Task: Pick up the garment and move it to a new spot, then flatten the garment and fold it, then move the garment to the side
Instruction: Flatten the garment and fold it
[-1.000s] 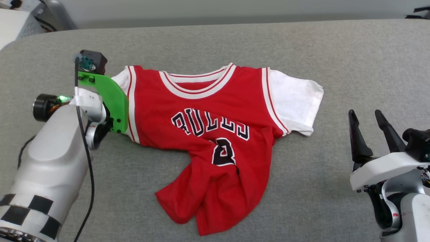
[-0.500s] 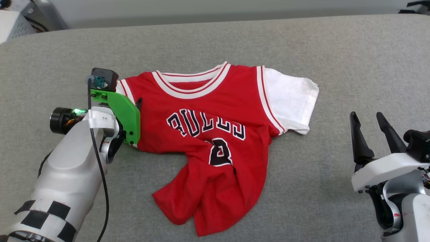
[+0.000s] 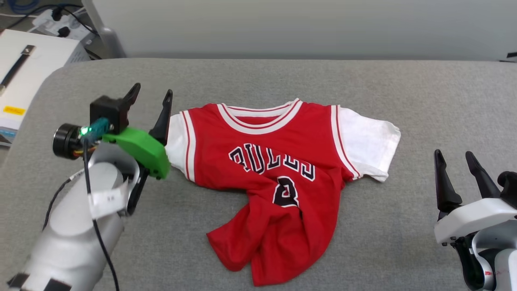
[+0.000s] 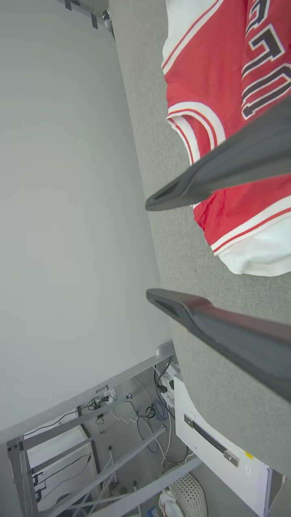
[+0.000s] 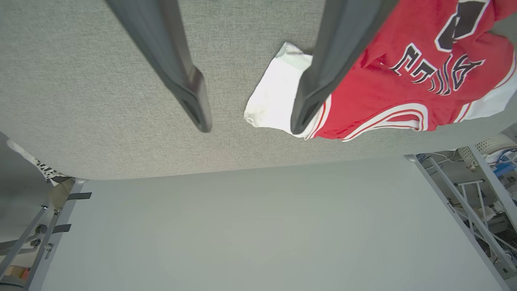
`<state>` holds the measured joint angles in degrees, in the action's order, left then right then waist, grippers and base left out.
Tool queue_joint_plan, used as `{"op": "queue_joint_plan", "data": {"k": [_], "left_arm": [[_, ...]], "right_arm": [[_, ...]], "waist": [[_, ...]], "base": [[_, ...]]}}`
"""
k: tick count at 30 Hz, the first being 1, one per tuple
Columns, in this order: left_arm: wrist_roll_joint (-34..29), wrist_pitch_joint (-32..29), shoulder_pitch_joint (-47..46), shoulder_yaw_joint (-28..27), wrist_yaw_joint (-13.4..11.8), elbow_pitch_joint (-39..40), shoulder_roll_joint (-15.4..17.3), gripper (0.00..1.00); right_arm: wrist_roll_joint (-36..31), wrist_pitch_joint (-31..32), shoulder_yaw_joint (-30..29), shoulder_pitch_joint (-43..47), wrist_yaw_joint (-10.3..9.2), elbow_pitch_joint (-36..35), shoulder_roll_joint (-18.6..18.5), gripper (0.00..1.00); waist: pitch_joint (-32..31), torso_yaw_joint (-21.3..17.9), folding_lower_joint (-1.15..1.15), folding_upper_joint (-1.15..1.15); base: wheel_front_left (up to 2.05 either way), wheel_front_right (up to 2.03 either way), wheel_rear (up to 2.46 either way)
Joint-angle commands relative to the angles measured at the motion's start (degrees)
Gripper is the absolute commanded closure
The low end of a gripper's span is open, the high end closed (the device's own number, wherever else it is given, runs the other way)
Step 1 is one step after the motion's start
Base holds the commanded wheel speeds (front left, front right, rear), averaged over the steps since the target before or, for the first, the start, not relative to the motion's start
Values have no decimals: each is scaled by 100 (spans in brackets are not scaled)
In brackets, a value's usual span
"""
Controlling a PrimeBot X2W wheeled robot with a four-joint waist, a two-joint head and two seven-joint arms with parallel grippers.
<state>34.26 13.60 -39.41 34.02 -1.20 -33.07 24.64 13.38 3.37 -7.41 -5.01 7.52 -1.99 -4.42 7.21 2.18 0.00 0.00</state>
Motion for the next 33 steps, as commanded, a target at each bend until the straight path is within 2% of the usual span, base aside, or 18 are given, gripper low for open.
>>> {"op": "queue_joint_plan", "data": {"k": [1,7,10,13,16,20,24,28,31,33], "left_arm": [[-53,83,317,-90,-110,288,65,0],[-284,137,1545,-703,-548,1826,-39,0],[-416,138,2270,-1062,-718,2407,-266,0],[-576,139,2748,-1337,-749,2762,-460,0],[-761,139,2946,-1458,-649,2860,-534,0],[-910,139,2980,-1630,-522,2880,-629,0],[-1042,140,2910,-1783,-381,2893,-713,0],[-1201,140,2804,-1912,-308,2845,-821,0],[-1269,140,2737,-2010,-365,2757,-937,0],[-1313,140,2666,-2028,-316,2738,-996,0]], "right_arm": [[16,22,-24,87,-3,-62,4,0],[16,54,-83,261,-3,-175,33,0],[33,59,-91,310,-3,-191,46,0],[31,122,-117,347,-3,-206,50,0],[-92,307,31,330,-3,-273,-129,0],[-71,895,172,137,-3,-357,-392,0],[-152,1913,221,-323,-3,-255,-797,0],[-12,3129,271,-1034,-3,70,-1039,0],[-6,3728,342,-1549,-3,427,-1299,0],[50,3964,379,-1894,-3,748,-1481,0]], "waist": [[-149,151,0,0],[-221,240,0,0],[-239,238,0,0],[-206,262,0,0],[-96,319,0,0],[83,388,0,0],[323,489,0,0],[580,633,0,0],[740,767,0,0],[852,887,0,0]], "base": [[0,0,0],[0,0,0],[0,0,0],[0,0,0],[0,0,0],[0,0,0],[0,0,0],[0,0,0],[0,0,0],[0,0,0]]}}
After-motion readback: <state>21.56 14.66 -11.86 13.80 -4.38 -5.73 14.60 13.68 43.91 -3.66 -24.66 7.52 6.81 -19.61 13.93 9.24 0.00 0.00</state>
